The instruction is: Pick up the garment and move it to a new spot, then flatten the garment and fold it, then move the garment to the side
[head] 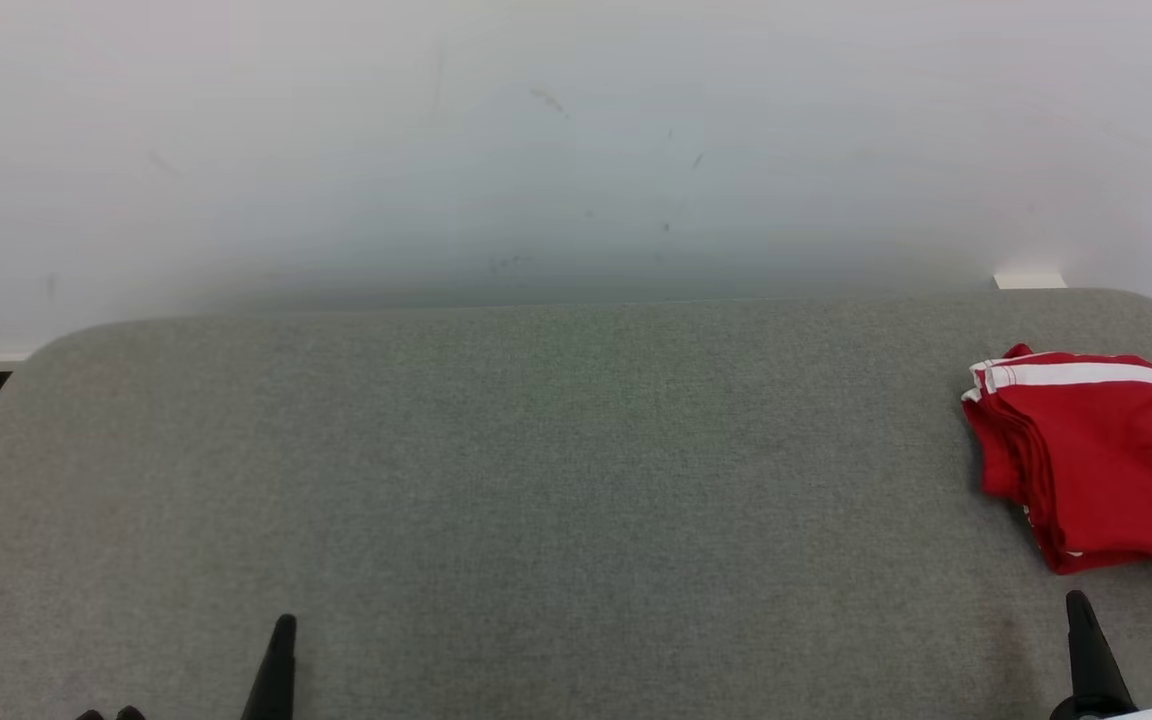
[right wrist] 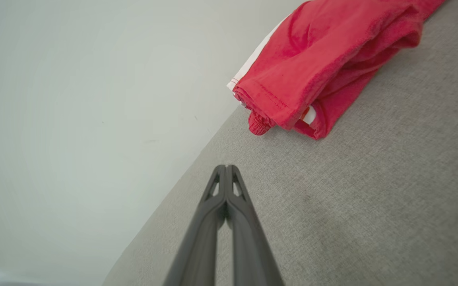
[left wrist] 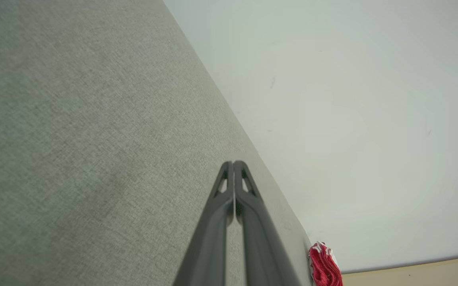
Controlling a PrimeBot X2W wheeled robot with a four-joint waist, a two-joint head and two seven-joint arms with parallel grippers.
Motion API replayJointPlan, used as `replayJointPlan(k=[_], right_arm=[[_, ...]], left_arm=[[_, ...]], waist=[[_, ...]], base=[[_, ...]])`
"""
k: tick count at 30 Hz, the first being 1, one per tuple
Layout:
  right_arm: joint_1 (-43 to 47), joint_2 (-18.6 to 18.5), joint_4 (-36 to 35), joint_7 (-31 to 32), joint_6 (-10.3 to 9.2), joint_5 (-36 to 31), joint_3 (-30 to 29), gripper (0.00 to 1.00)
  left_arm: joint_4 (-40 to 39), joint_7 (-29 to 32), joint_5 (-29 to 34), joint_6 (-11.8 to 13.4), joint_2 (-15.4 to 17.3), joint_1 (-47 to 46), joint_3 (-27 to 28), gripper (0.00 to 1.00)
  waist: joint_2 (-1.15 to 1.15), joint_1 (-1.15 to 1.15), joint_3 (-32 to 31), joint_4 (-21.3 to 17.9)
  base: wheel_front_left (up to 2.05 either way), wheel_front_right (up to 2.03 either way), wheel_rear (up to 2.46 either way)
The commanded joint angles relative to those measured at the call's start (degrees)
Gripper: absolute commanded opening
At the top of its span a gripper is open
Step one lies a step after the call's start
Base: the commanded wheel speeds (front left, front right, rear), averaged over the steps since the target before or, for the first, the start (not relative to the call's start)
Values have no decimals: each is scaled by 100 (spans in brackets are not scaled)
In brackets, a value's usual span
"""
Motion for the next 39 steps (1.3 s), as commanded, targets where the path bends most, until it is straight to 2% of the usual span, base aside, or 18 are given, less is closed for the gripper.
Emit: replayJointPlan(k=[1,39], right_arm=[[-136,-4,-84,45,-7,192,-38,0],[-411,20,-179,563,-11,2133,-179,0]], left_arm=[[-32,44,-196,-26,52,-145,55,0],[73,533,-2191,-115,85,-558,313,0]], waist=[[0,0,2,7],[0,0,47,138]], base=[[0,0,0],[0,0,0]])
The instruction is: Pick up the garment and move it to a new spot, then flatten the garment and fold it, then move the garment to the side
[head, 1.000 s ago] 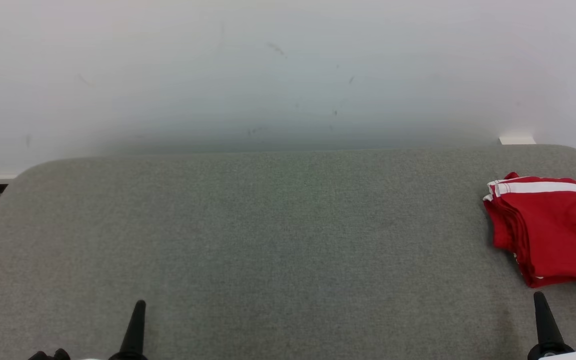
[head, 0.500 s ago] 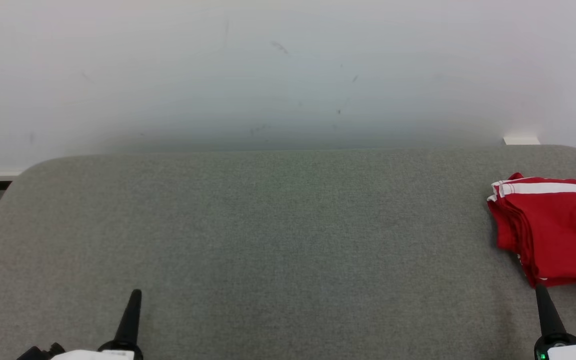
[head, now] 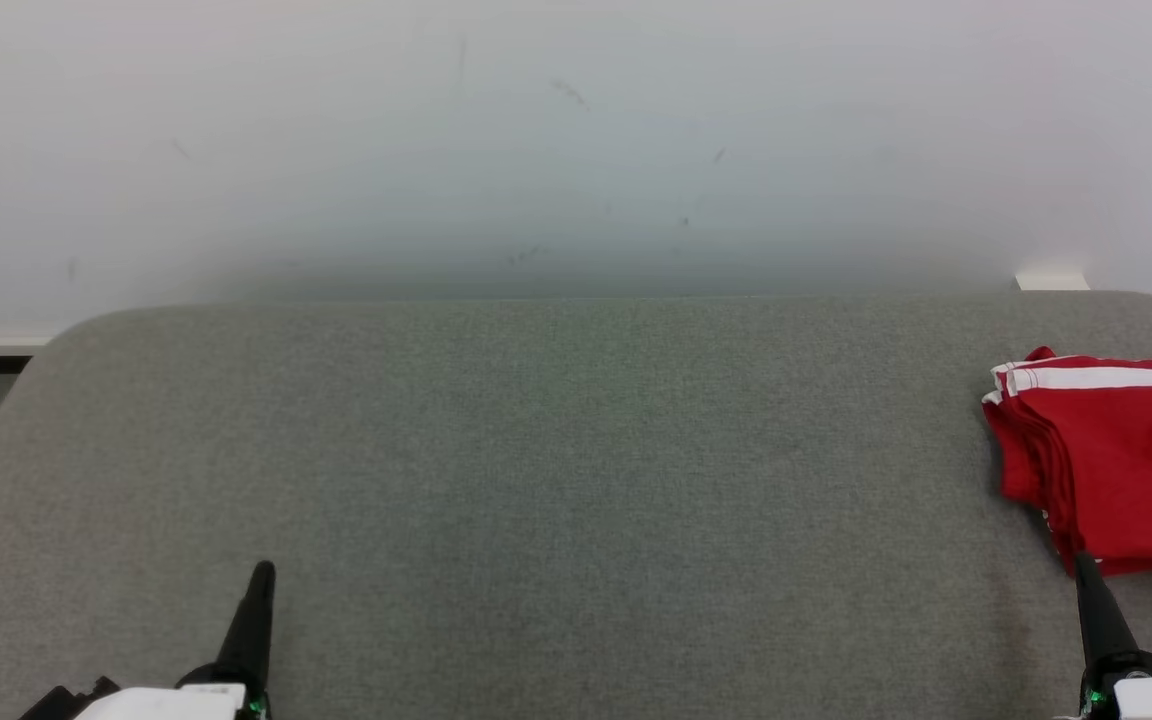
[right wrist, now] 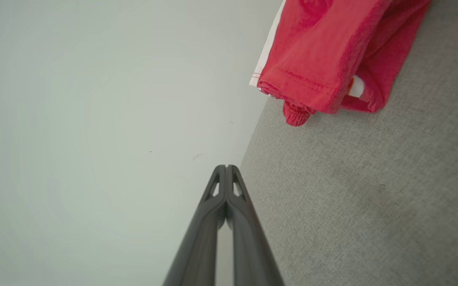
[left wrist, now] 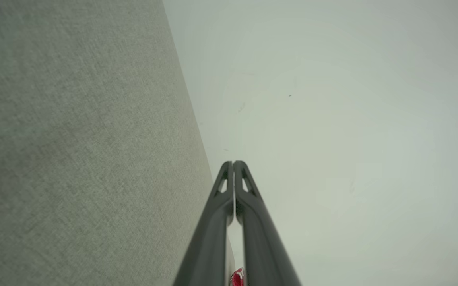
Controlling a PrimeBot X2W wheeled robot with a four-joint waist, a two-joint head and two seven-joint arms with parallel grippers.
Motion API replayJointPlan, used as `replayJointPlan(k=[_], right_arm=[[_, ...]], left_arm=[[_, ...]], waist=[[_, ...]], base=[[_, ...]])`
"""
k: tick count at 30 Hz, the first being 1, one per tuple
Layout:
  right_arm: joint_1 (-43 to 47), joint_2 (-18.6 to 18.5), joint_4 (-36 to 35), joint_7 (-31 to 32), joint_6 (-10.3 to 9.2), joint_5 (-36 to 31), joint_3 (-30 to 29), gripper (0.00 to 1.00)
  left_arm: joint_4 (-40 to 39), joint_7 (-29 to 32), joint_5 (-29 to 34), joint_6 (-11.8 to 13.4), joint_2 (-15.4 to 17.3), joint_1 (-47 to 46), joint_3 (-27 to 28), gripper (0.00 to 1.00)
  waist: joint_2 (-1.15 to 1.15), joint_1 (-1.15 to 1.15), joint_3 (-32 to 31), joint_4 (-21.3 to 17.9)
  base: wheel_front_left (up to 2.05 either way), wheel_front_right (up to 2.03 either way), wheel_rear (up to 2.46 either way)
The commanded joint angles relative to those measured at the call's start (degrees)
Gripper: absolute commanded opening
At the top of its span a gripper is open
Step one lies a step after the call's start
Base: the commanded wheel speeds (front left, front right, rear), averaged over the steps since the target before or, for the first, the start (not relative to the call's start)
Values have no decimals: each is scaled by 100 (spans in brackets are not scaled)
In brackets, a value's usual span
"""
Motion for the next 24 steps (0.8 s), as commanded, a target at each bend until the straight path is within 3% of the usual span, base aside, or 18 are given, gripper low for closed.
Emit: replayJointPlan(k=[1,24], right_arm=[[-118,1,-39,48,-11,137,-26,0],[-233,13,-90,295,-13,1117,-101,0]], left_arm=[[1,39,-127,-34,44,-102,31,0],[49,296,-1138,-77,52,-305,173,0]], waist=[[0,0,2,5],[0,0,30,90]], base=[[0,0,0],[0,0,0]])
